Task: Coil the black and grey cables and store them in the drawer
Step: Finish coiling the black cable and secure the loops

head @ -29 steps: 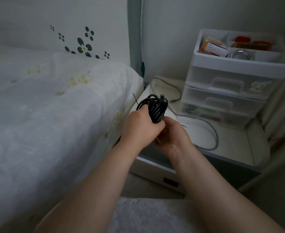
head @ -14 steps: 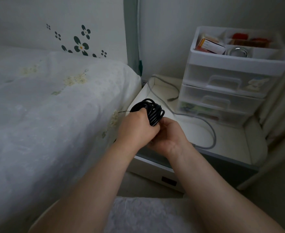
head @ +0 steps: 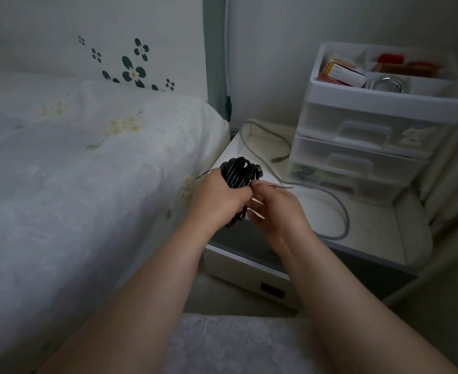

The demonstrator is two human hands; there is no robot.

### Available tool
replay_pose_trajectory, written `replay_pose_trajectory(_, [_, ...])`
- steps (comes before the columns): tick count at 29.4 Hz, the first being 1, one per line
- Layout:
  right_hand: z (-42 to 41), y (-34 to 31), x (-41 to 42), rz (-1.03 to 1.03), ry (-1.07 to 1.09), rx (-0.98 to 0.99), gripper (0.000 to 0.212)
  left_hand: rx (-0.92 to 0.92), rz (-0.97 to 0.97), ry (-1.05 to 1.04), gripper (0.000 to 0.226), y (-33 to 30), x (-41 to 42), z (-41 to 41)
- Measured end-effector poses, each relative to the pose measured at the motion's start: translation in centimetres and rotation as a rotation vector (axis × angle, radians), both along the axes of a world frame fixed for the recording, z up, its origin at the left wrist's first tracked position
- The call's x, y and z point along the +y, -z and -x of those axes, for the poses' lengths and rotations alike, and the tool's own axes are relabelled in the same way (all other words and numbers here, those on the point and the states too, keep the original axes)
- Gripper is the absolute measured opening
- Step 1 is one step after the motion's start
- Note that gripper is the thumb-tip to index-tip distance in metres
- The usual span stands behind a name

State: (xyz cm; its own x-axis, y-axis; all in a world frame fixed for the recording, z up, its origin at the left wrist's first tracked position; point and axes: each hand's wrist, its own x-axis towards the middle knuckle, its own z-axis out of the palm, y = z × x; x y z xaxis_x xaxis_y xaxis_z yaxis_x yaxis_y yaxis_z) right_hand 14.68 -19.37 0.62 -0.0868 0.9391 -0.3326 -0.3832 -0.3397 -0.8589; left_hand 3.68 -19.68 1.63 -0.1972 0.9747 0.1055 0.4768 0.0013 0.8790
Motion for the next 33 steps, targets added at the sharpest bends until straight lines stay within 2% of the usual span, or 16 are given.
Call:
replay_pose_trajectory(2, [-0.7, -0.4, -0.2, -0.22, 0.035, -0.223, 0.004, -0.051, 0.042, 0.025, 0.011, -0.3, -0.1, 0.3])
replay_pose_trajectory(5, [-2.2, -1.0, 0.0, -0.764, -0.016, -0.804, 0.01, -0.07, 0.192, 0.162, 0.007, -0.9, -0.4, 1.2])
replay_pose_trajectory(7, [-3.0, -1.2, 0.3, -0.943, -0.113, -0.89, 0.005, 0.011, 0.24, 0.28, 0.009, -1.2, -0.5, 2.0])
replay_pose_trajectory(9, [-3.3, -1.4, 0.5, -0.915, -0.279, -0.83, 0.008, 0.112, 0.261, 0.417, 0.01, -1.7, -0.5, 3.0])
replay_pose_trajectory(12, [-3.9, -2.1, 0.4, -0.683, -0.557, -0.642, 0.04, 0.255, 0.286, 0.599, 0.009, -2.7, -0.9, 3.8])
replay_pose_trajectory(15, [-4.0, -2.5, 0.4, -0.624, -0.637, -0.633, 0.059, 0.343, 0.267, 0.664, 0.012, -2.9, -1.4, 3.6])
replay_pose_trajectory(21, [-4.0, -2.6, 0.7, -0.615, -0.618, -0.694, 0.064, 0.367, 0.204, 0.599, 0.014, -2.4, -1.8, 3.3])
replay_pose_trajectory(27, [-4.5, -2.7, 1.1, -0.581, -0.747, -0.829, 0.056, 0.478, 0.212, 0.585, 0.016, -1.9, -2.1, 2.6])
replay_pose_trajectory(33, [-4.7, -2.8, 1.7, -0.479, -0.935, -0.936, 0.073, 0.593, 0.197, 0.616, 0.028, -1.5, -2.6, 2.1])
